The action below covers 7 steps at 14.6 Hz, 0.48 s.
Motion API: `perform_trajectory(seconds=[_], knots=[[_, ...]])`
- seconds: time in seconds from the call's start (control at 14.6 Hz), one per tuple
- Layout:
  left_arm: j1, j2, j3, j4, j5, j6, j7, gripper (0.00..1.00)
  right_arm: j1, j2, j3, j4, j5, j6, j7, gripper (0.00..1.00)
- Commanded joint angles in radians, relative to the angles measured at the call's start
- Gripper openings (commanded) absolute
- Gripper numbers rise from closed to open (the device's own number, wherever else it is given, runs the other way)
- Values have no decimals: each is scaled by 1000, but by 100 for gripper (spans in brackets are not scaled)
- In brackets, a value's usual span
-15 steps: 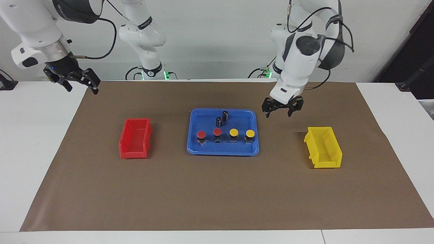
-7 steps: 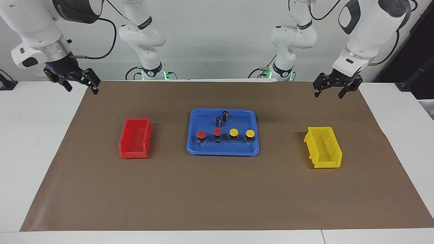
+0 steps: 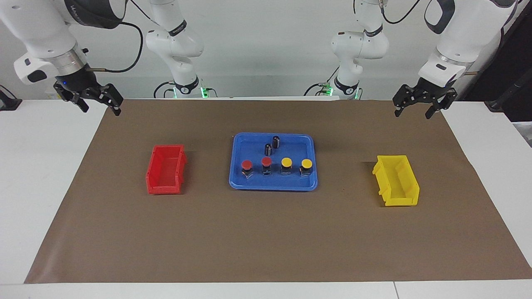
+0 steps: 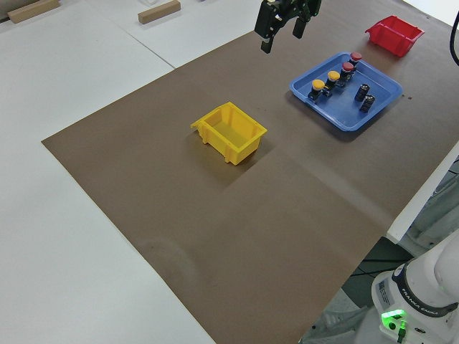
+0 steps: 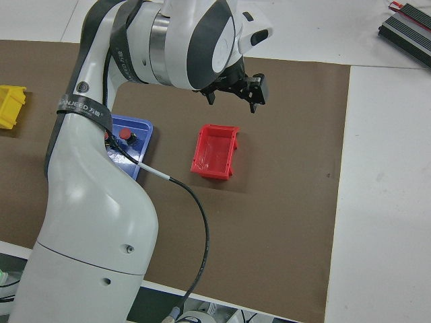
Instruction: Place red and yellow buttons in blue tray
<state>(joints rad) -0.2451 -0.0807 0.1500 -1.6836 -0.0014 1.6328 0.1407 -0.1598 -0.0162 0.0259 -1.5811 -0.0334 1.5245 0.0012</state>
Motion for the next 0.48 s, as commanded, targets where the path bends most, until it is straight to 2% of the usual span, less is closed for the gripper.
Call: perform_trajectory(seconds=[0.0,0.41], knots=[[41,35,0,62,-2,-51,72,100,-3,-4,0,3,12,-3,-17,100],[101,53,-1,101,-3,-93,143,100,-4,-4,0,3,12,-3,-17,100]])
